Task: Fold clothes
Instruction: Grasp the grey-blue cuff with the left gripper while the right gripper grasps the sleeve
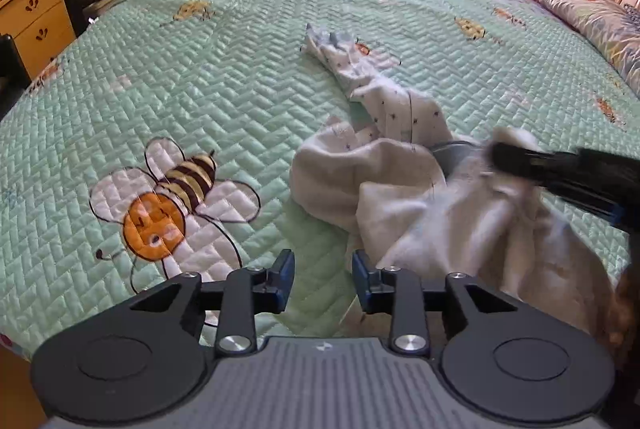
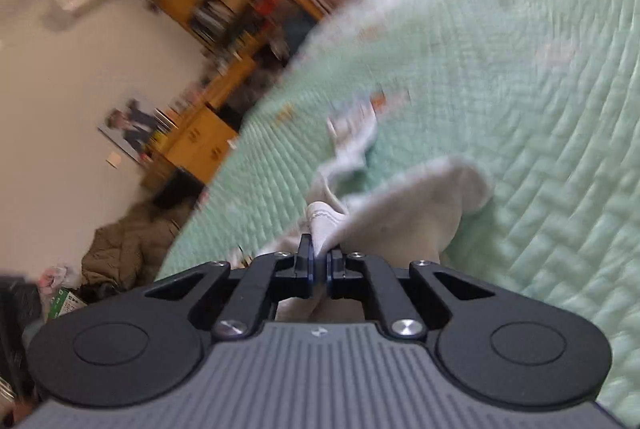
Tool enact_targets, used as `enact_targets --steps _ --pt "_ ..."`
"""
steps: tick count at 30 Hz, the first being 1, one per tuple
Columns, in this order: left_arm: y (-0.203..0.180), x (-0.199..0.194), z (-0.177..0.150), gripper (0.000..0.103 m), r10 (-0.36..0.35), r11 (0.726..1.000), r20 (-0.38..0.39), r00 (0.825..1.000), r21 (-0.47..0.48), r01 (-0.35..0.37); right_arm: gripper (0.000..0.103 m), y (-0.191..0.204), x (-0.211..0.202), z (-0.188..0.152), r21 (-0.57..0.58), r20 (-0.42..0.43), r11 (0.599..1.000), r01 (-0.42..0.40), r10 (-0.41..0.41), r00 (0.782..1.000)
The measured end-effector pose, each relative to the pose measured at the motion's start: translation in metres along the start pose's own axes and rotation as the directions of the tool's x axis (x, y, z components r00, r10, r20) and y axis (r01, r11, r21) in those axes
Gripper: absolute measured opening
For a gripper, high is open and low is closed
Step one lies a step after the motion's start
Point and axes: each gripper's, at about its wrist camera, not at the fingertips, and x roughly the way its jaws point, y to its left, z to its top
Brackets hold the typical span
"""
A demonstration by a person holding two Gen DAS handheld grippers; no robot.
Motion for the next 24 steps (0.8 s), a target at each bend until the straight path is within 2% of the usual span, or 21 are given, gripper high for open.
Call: enact_targets --steps 3,6,8,11,14,16,20,22,24 --pt "0.0 -0.011 0.007 0.039 -0.012 1.0 0.051 0.999 0.023 0.011 0.006 0.007 -0.051 0.002 -0.146 0.078 0.986 -0.075 0.087 0.993" --pt "-0.011 -0.018 0.016 0.048 -0.028 0.997 0.102 0.994 0.079 0.02 0.006 -0.003 -0.102 0.006 -0.215 0.106 0.975 -0.062 0.086 0.991" --pt "-0.025 -0.017 0.023 0.056 -0.05 0.991 0.119 0.992 0.129 0.034 0.006 -0.016 -0.122 0.0 -0.218 0.086 0.975 -0.03 0.05 0.995" --pt "-0.056 -0.01 0.031 0.057 -0.095 0.973 0.117 0.989 0.222 0.068 0.006 -0.048 -0.135 -0.015 -0.132 0.06 0.99 0.043 -0.036 0.998" --pt "-0.095 -0.005 0.032 0.058 -0.153 0.929 0.119 0.981 0.356 0.101 0.006 -0.068 -0.134 -0.032 -0.062 0.037 0.997 0.049 -0.046 0.998" --pt "-0.121 -0.001 0.034 0.064 -0.19 0.889 0.115 0.975 0.442 0.121 0.006 -0.068 -0.131 -0.039 -0.041 0.039 0.999 0.018 -0.016 0.999" --pt "-0.16 0.001 0.02 0.073 -0.223 0.777 0.147 0.964 0.623 0.085 0.006 -0.064 -0.13 -0.047 -0.034 0.044 0.999 -0.028 0.029 0.999" --pt "-0.168 0.002 0.014 0.079 -0.232 0.732 0.153 0.961 0.678 0.069 0.006 -0.062 -0.129 -0.046 -0.034 0.046 0.999 -0.032 0.034 0.998" --pt "-0.168 0.004 0.013 0.079 -0.243 0.711 0.134 0.961 0.698 0.083 0.007 -0.063 -0.131 -0.045 -0.031 0.048 0.999 -0.044 0.045 0.998"
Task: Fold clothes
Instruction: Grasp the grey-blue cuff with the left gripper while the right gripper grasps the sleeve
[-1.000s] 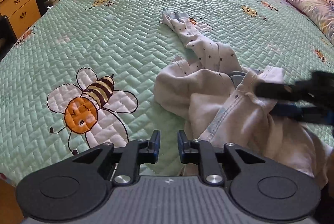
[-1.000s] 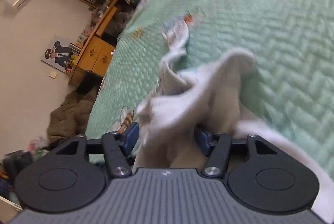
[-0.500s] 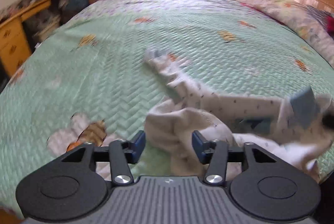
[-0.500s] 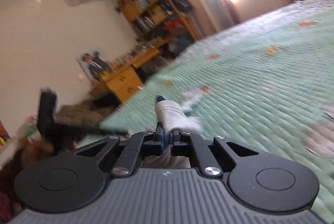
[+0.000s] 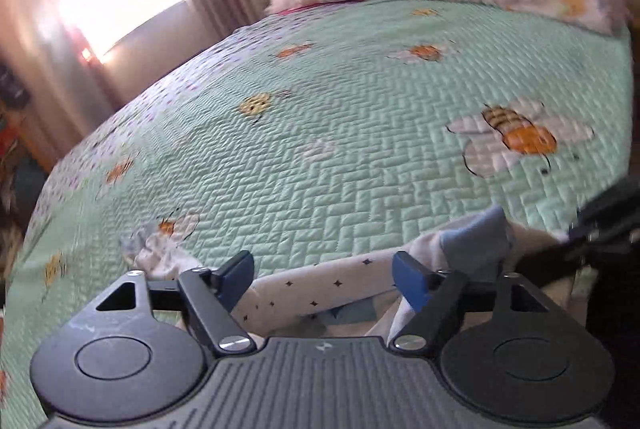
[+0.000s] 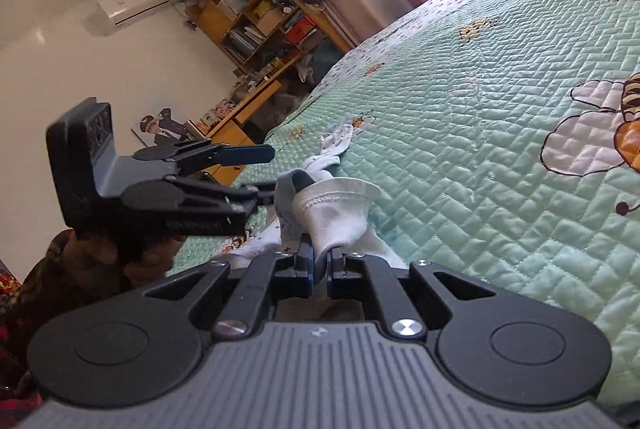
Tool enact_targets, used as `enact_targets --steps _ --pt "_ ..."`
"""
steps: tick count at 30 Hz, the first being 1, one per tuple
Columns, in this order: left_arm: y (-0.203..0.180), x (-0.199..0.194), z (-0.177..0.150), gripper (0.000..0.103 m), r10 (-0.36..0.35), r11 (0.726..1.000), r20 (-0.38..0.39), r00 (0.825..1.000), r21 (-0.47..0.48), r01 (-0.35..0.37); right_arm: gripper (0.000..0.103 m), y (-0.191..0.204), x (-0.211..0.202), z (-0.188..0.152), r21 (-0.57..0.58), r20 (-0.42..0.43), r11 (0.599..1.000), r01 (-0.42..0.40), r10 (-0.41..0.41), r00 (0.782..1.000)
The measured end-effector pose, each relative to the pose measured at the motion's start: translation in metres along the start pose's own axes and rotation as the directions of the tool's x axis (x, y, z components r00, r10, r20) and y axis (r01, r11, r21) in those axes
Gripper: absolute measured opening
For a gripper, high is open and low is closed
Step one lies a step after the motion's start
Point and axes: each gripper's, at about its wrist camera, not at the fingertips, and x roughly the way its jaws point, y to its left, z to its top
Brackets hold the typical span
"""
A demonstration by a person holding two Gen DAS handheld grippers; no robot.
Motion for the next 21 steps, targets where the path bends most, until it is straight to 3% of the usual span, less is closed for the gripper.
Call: enact_targets --steps 4,7,12,16,18,19,20,21 --pt "0.013 -0.007 -0.004 0.079 -0.085 0.995 0.01 0.996 -0.057 0.085 0.007 -0.004 0.001 0.0 0.023 0.004 1.0 -0.018 0.018 1.0" --pt "0.025 -0.014 -0.009 0.079 -0.186 0.98 0.037 0.982 -0.069 0.189 0.007 -0.009 0.003 0.0 0.051 0.007 0.998 -0.032 0.032 0.999" --pt "0.022 -0.002 -0.012 0.077 -0.352 0.936 0.012 0.936 0.002 0.352 0.007 -0.013 0.005 -0.001 0.072 -0.001 0.996 -0.056 0.056 0.998" --pt "0.017 0.014 -0.007 0.074 -0.45 0.893 -0.021 0.893 0.006 0.451 0.01 -0.015 0.002 -0.002 0.081 -0.009 0.995 -0.059 0.06 0.998" --pt "0.018 0.025 -0.007 0.055 -0.509 0.861 -0.042 0.86 -0.023 0.509 0.01 -0.015 0.003 -0.003 0.081 -0.016 0.995 -0.057 0.059 0.998" --pt "0.019 0.033 -0.008 0.028 -0.547 0.837 -0.055 0.836 -0.058 0.544 0.011 -0.015 0.003 -0.003 0.08 -0.019 0.995 -0.056 0.057 0.998" --pt "0.02 0.039 -0.008 0.015 -0.568 0.822 -0.063 0.821 -0.098 0.561 0.012 -0.014 0.004 -0.003 0.082 -0.019 0.995 -0.049 0.051 0.999" --pt "0.019 0.039 -0.009 0.014 -0.555 0.83 -0.056 0.83 -0.104 0.548 0.016 -0.015 0.004 -0.003 0.083 -0.017 0.996 -0.039 0.04 0.999"
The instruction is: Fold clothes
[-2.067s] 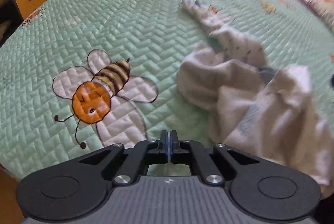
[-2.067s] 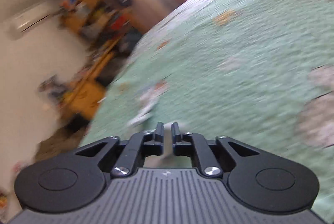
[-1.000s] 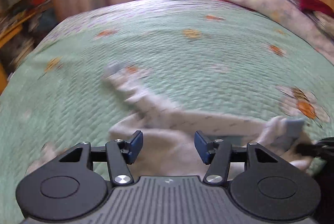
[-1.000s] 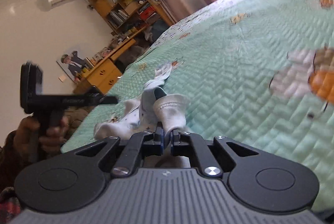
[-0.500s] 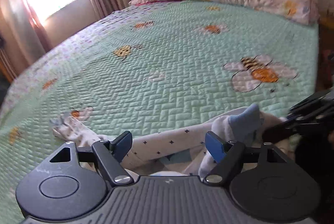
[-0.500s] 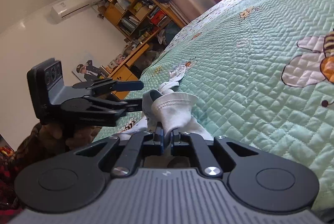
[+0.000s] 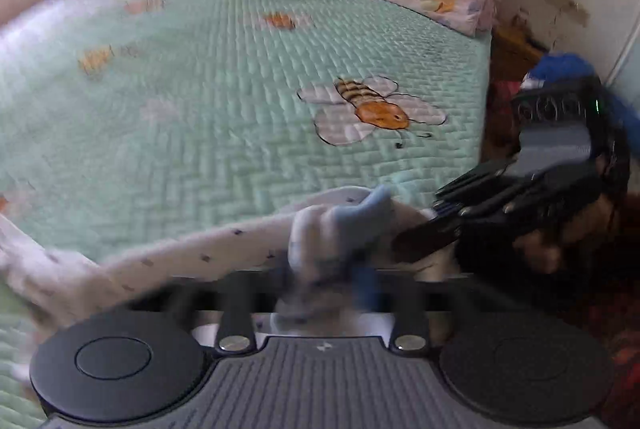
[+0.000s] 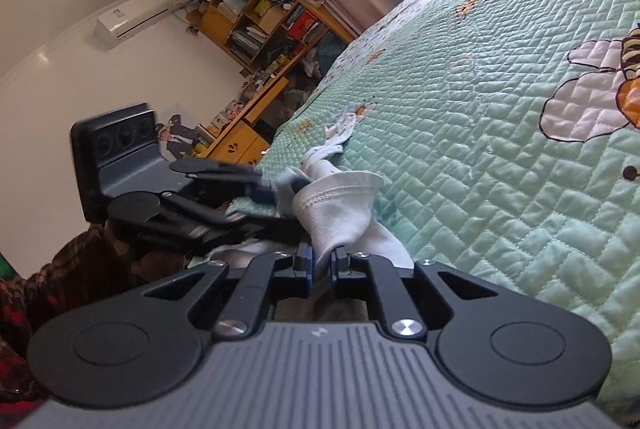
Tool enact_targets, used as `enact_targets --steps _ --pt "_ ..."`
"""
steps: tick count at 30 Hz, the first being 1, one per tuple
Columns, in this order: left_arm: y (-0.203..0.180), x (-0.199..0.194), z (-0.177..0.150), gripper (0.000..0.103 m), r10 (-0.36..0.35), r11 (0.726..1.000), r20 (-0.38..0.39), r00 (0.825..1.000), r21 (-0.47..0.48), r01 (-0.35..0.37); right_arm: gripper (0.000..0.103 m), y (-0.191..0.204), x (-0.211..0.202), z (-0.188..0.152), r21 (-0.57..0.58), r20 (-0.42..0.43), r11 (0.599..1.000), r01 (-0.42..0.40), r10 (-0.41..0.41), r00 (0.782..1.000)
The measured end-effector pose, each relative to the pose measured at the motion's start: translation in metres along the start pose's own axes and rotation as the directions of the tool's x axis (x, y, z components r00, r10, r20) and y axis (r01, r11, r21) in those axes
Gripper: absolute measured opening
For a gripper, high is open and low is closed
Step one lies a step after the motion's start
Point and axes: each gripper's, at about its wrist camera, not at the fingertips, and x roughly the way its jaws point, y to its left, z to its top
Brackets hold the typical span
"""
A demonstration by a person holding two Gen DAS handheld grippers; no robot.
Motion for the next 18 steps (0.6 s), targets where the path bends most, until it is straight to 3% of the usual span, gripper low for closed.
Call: enact_targets --steps 4,8,10,14,17,18 --pt "-0.007 -0.015 0.0 0.01 0.099 0.995 0.102 0.99 -0.043 -0.095 0.022 -0.01 -0.001 0.001 0.031 0.025 0.992 0.12 -0.121 0.992" --pt "-0.006 -0.052 0.024 0.01 0.214 0.973 0.243 0.946 -0.136 -0.186 0.02 -0.017 0.006 0.006 0.03 0.022 0.966 0.256 -0.256 0.966" --pt "-0.004 -0.073 0.042 0.009 0.274 0.957 0.308 0.911 -0.181 -0.227 0.016 -0.015 0.008 0.013 0.007 0.045 0.948 0.318 -0.318 0.947" --pt "-0.012 -0.099 0.083 0.009 0.391 0.92 0.372 0.842 -0.173 -0.351 0.014 -0.015 0.002 0.028 -0.003 0.106 0.923 0.385 -0.383 0.918" --pt "-0.03 -0.116 0.116 0.008 0.472 0.875 0.456 0.754 -0.141 -0.462 0.014 -0.011 -0.01 0.033 -0.006 0.159 0.923 0.385 -0.379 0.912" --pt "-0.04 -0.121 0.127 0.008 0.506 0.846 0.498 0.704 -0.132 -0.516 0.014 -0.012 -0.014 0.032 0.006 0.168 0.922 0.387 -0.382 0.909"
